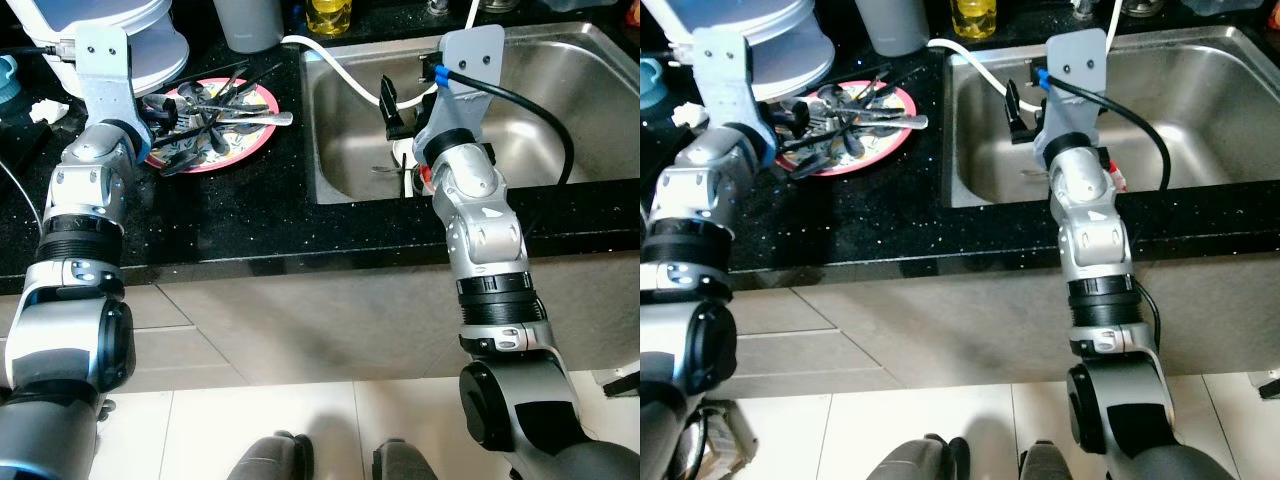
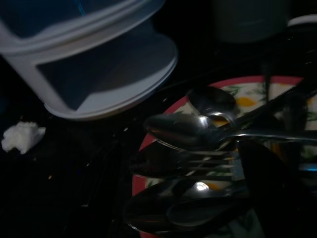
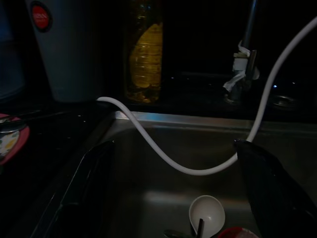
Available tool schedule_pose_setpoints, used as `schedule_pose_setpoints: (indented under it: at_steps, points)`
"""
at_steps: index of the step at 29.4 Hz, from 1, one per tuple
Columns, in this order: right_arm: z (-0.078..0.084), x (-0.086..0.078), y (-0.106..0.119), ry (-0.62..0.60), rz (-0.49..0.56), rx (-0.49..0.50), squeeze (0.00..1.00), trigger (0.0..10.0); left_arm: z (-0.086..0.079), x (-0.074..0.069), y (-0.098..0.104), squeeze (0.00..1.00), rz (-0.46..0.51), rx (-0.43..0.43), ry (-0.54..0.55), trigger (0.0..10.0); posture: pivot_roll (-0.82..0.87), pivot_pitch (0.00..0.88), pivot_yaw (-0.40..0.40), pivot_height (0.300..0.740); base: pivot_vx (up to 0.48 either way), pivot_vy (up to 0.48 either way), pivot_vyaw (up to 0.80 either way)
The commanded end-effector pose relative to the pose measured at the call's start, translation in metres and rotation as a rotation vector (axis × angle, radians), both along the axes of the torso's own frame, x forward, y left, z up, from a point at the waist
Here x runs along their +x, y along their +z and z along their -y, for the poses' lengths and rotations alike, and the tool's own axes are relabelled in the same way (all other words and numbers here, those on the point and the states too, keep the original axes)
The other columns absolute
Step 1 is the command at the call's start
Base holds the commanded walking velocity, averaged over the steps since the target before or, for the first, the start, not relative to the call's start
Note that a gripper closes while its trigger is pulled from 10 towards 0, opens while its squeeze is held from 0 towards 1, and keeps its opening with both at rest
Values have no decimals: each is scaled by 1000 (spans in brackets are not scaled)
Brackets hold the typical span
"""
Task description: Kitchen organization
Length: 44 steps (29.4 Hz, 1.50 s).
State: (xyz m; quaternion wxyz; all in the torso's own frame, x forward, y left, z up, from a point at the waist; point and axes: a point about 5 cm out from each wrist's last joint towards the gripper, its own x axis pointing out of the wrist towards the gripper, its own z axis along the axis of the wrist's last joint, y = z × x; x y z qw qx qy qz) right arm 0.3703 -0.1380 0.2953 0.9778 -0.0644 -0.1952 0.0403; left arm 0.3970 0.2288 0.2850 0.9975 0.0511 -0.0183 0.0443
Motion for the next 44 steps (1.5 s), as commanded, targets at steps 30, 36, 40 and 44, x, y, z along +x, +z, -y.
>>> schedule_pose_setpoints:
  at_steps: [30,36,40,44]
  points:
    - [-8,0,-4,35,2,4,0,10000,-30,-42,-39,0,121,-680,335,10000,62,127,109,740,0,0,0]
    - [-8,-2,-1,41,9,-2,0,10000,-30,-22,-58,0,78,-1179,236,10000,39,132,97,740,0,0,0]
    - [-9,-2,0,48,9,-7,0,10000,-29,-21,-63,0,70,-1237,245,10000,29,137,92,740,0,0,0]
    - [-10,-2,0,53,10,-11,0,10000,-27,-18,-63,0,67,-1277,233,10000,27,138,90,740,0,0,0]
